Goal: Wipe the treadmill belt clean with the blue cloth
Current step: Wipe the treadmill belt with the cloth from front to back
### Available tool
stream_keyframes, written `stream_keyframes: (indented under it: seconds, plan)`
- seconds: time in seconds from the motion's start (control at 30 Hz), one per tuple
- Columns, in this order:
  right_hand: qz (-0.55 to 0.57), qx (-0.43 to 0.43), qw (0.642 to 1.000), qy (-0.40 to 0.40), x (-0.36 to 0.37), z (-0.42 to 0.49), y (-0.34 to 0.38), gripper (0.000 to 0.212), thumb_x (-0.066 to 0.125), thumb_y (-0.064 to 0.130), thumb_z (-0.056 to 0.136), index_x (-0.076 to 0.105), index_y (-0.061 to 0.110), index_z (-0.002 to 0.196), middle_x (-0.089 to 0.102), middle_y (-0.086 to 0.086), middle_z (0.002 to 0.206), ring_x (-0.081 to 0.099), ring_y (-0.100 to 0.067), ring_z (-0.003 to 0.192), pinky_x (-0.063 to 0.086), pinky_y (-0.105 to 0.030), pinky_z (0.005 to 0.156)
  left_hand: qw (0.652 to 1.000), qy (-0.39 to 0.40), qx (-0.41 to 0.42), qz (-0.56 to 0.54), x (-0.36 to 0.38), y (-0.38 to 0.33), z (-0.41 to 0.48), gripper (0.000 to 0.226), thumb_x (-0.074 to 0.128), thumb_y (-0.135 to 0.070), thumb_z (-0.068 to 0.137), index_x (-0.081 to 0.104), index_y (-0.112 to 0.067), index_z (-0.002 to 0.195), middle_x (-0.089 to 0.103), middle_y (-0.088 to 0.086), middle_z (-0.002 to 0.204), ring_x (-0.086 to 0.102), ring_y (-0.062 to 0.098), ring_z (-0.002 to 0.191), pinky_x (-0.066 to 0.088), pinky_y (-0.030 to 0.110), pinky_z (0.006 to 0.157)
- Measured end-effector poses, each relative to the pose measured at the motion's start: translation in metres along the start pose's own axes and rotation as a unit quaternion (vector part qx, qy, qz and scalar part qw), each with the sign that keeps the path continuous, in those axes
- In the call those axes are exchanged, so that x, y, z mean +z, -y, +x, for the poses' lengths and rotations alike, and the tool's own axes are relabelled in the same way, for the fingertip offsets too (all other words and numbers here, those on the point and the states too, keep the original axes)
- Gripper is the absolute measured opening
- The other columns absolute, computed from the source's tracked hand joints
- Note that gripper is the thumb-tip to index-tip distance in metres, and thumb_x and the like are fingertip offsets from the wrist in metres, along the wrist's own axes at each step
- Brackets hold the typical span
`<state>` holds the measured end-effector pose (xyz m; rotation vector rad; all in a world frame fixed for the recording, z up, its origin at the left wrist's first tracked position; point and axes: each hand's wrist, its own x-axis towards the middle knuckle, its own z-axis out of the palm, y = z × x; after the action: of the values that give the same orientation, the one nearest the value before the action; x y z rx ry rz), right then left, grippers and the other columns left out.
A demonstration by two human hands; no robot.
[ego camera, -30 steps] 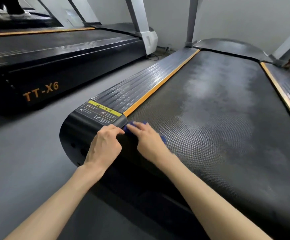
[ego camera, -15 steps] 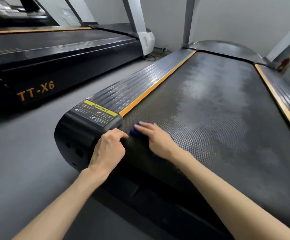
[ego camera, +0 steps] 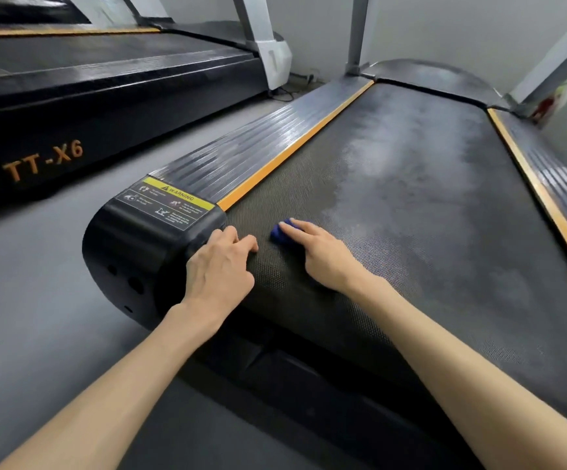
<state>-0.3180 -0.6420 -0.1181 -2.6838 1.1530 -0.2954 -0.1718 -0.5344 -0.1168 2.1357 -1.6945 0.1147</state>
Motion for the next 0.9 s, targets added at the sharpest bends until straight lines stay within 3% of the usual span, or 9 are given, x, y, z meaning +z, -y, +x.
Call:
stream_keyframes:
  seconds: [0.1, 0.17, 0.27, 0.33, 0.47, 0.53, 0.63, 0.8, 0.9]
  plan:
    - [0.0, -0.019, 1.0, 0.0, -0.006, -0.021, -0.028, 0.066, 0.035, -0.005, 0.087, 0.029, 0.027, 0.144, 0.022, 0.005, 0.153, 0.024, -0.017, 0.139, 0.02, -0.026, 0.111, 1.0, -0.013, 0.001, 0.016, 0.003, -0.003, 0.0, 0.036, 0.05, -0.01, 0.086, 0.057, -0.024, 0.119, 0.048, 0.003, 0.108, 0.045, 0.018, 0.099, 0.039, 0.025, 0.071]
    - [-0.01, 0.097, 0.995, -0.036, -0.016, -0.026, -0.066, 0.07, 0.038, -0.008, 0.082, 0.03, 0.023, 0.144, 0.023, 0.0, 0.153, 0.025, -0.021, 0.139, 0.019, -0.028, 0.113, 1.0, -0.013, -0.007, 0.006, 0.003, -0.003, 0.001, 0.036, 0.049, -0.009, 0.086, 0.059, -0.022, 0.118, 0.049, 0.004, 0.108, 0.045, 0.019, 0.099, 0.041, 0.027, 0.073]
    - [-0.027, 0.286, 0.955, -0.072, -0.035, -0.025, -0.097, 0.066, 0.042, -0.005, 0.082, 0.029, 0.013, 0.144, 0.025, -0.011, 0.152, 0.03, -0.033, 0.135, 0.024, -0.037, 0.109, 1.0, 0.012, -0.021, -0.018, 0.001, -0.005, 0.006, 0.033, 0.05, -0.009, 0.087, 0.06, -0.019, 0.117, 0.049, 0.006, 0.11, 0.044, 0.02, 0.103, 0.042, 0.03, 0.08]
    - [-0.029, 0.279, 0.957, -0.078, -0.032, -0.017, -0.082, 0.06, 0.042, -0.003, 0.083, 0.033, 0.01, 0.141, 0.028, -0.013, 0.15, 0.032, -0.034, 0.133, 0.026, -0.036, 0.107, 0.999, 0.012, -0.026, -0.036, 0.0, -0.008, 0.009, 0.033, 0.05, -0.007, 0.086, 0.061, -0.017, 0.115, 0.049, 0.007, 0.111, 0.044, 0.021, 0.104, 0.041, 0.03, 0.083]
    - [0.008, 0.094, 0.994, -0.057, -0.008, -0.015, -0.042, 0.063, 0.037, -0.005, 0.085, 0.035, 0.022, 0.142, 0.026, 0.001, 0.152, 0.027, -0.021, 0.138, 0.023, -0.029, 0.11, 0.996, -0.012, 0.021, -0.083, 0.006, -0.024, 0.004, 0.039, 0.046, 0.003, 0.079, 0.063, -0.017, 0.109, 0.052, 0.004, 0.109, 0.045, 0.021, 0.102, 0.038, 0.029, 0.085]
    - [0.024, 0.071, 0.997, -0.025, -0.013, -0.02, -0.052, 0.065, 0.035, -0.007, 0.086, 0.034, 0.025, 0.142, 0.024, 0.004, 0.153, 0.027, -0.02, 0.138, 0.024, -0.029, 0.111, 0.993, 0.006, 0.045, -0.111, 0.011, -0.037, 0.002, 0.042, 0.044, 0.004, 0.079, 0.063, -0.02, 0.109, 0.054, 0.0, 0.11, 0.048, 0.021, 0.102, 0.038, 0.029, 0.084]
    - [0.009, 0.156, 0.987, -0.038, -0.029, -0.04, -0.099, 0.069, 0.037, -0.007, 0.082, 0.033, 0.026, 0.143, 0.024, 0.003, 0.153, 0.027, -0.021, 0.138, 0.023, -0.028, 0.11, 0.992, 0.023, 0.033, -0.12, 0.011, -0.045, 0.006, 0.038, 0.043, 0.003, 0.084, 0.064, -0.021, 0.105, 0.052, -0.001, 0.102, 0.05, 0.021, 0.1, 0.037, 0.029, 0.08]
    - [-0.006, 0.403, 0.908, -0.115, -0.064, -0.086, -0.172, 0.063, 0.043, -0.004, 0.081, 0.039, 0.018, 0.14, 0.03, -0.008, 0.15, 0.032, -0.033, 0.133, 0.028, -0.037, 0.107, 0.993, 0.027, 0.019, -0.117, 0.01, -0.046, 0.005, 0.036, 0.044, 0.0, 0.086, 0.065, -0.023, 0.104, 0.04, -0.007, 0.088, 0.049, 0.019, 0.089, 0.035, 0.029, 0.074]
    - [-0.017, 0.395, 0.91, -0.127, -0.063, -0.07, -0.154, 0.046, 0.044, -0.003, 0.08, 0.05, 0.007, 0.125, 0.043, -0.016, 0.138, 0.042, -0.035, 0.123, 0.033, -0.036, 0.1, 0.994, 0.024, 0.021, -0.106, 0.011, -0.048, 0.001, 0.033, 0.045, -0.003, 0.088, 0.064, -0.023, 0.107, 0.038, -0.008, 0.087, 0.049, 0.02, 0.09, 0.033, 0.027, 0.072]
